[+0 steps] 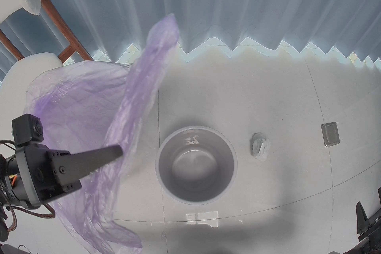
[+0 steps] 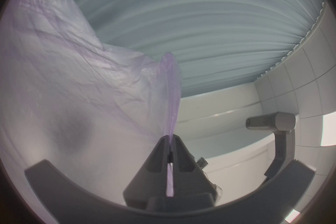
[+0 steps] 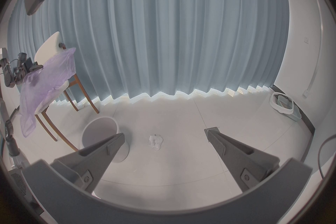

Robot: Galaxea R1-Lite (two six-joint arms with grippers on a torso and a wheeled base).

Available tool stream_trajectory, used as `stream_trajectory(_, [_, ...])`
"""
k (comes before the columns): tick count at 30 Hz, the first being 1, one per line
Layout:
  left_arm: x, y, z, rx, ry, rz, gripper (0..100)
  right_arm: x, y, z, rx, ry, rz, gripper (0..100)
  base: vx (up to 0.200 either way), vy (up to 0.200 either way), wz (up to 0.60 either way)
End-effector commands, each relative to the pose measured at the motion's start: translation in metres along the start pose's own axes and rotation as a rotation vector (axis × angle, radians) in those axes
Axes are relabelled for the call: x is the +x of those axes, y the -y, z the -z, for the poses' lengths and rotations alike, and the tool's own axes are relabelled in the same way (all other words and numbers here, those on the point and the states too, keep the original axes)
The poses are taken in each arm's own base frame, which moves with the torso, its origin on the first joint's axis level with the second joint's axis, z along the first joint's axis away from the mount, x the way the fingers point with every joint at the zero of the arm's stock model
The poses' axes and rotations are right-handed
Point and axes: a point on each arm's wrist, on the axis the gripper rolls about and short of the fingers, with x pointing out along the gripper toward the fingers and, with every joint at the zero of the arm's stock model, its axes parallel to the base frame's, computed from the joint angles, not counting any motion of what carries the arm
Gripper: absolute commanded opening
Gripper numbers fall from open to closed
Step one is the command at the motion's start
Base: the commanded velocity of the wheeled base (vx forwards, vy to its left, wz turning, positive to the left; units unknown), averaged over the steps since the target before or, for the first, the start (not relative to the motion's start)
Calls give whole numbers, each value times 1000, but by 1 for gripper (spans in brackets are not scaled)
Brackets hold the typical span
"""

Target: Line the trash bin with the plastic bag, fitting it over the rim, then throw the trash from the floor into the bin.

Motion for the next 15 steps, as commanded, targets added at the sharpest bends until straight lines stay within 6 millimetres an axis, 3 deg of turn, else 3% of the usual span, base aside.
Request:
stream_trajectory(1, [21, 6, 7, -25, -95, 81, 0, 0, 0, 5, 0, 0, -1, 100, 0, 0, 0])
stream_trajectory(15, [39, 10, 5, -32, -132, 126, 0, 0, 0, 5, 0, 0, -1, 100, 0, 0, 0])
